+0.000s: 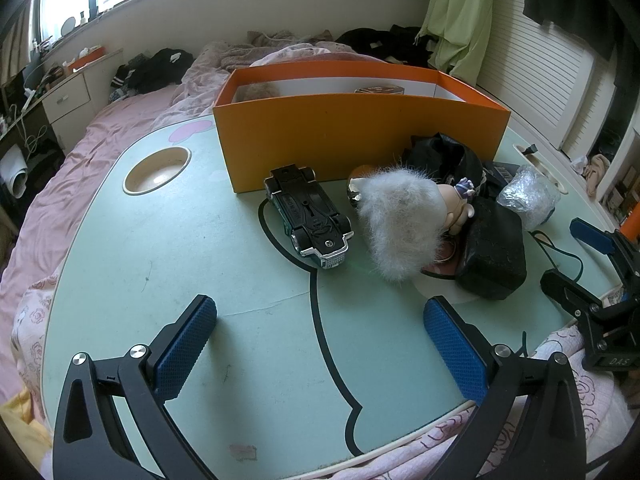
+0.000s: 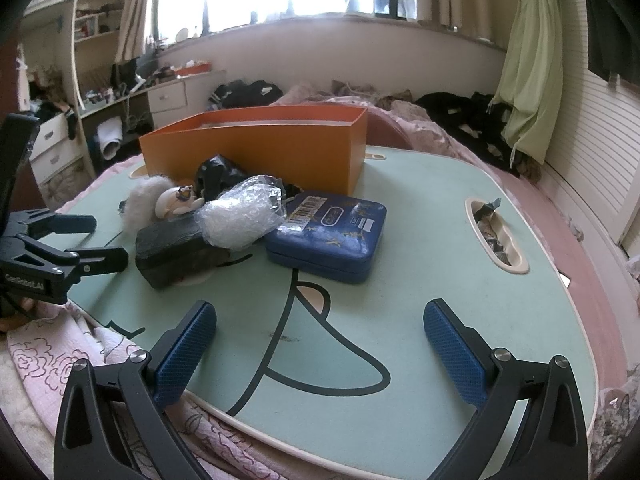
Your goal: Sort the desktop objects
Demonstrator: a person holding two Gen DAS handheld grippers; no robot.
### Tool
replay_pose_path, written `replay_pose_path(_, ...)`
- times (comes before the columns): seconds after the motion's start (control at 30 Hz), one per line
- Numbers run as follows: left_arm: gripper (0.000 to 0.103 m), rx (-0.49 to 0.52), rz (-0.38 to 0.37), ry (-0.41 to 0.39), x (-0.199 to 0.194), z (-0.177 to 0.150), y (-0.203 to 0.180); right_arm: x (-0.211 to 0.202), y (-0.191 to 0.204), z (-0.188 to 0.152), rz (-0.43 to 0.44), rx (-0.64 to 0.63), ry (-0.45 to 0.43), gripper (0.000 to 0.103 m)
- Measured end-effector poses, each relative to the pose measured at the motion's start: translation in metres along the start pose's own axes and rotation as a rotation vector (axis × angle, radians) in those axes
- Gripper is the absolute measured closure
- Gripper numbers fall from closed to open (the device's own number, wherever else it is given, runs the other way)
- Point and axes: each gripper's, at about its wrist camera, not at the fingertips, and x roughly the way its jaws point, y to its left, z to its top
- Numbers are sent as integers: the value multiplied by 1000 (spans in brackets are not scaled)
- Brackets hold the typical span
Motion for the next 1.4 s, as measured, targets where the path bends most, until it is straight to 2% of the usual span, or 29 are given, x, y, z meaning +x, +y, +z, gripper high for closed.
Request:
replay_pose_path(0.23, 0, 3, -4, 0, 0, 0, 0, -3, -5, 2, 26, 15, -11, 0)
replay_pose_path(0.33, 0, 5, -7, 1, -1, 0, -1, -6, -23, 12, 56, 116, -18, 0)
replay_pose_path(0.43, 0, 6, -8, 1, -1, 0, -1, -7, -47, 35, 110, 268, -49, 0)
replay_pose_path(0.47, 0, 7, -9, 1, -1, 0, -1, -4, -54, 44, 107, 309, -46, 0)
replay_pose_path(0.53, 0, 8, -10, 1, -1, 0, -1, 8, -60, 61, 40, 338, -7, 2)
replay_pose_path(0.57, 0, 9, -11, 1, -1, 0, -1, 19, -59, 70, -19, 321, 29, 4)
replay_pose_path(0.63, 0, 9, -12, 1, -1, 0, -1, 32, -55, 77, -74, 290, 77, 6)
replay_pose_path(0.8, 0, 15, -17, 2, -1, 0, -1, 48, -23, 78, -56, 143, 153, 6)
replay_pose_path(0.87, 0, 15, -17, 1, -1, 0, -1, 49, -13, 76, -48, 108, 154, 6)
replay_pose_path(0.97, 0, 16, -21, 2, -1, 1, -1, 66, -10, 69, -41, 93, 226, 9)
replay_pose_path(1.03, 0, 19, -18, 1, -1, 1, -3, 68, -8, 67, -64, 67, 221, 12)
replay_pose_path(1.07, 0, 18, -20, 2, -2, 1, -3, 66, -8, 66, -71, 62, 217, 17)
replay_pose_path(1.13, 0, 18, -22, 2, -2, 1, -2, 62, -9, 62, -64, 57, 197, 35)
replay_pose_path(1.27, 0, 21, -24, 2, -2, 1, -1, 54, -13, 55, -48, 57, 163, 37)
replay_pose_path(1.4, 0, 23, -27, 2, -2, 1, -1, 40, -22, 49, 12, 105, 102, 37)
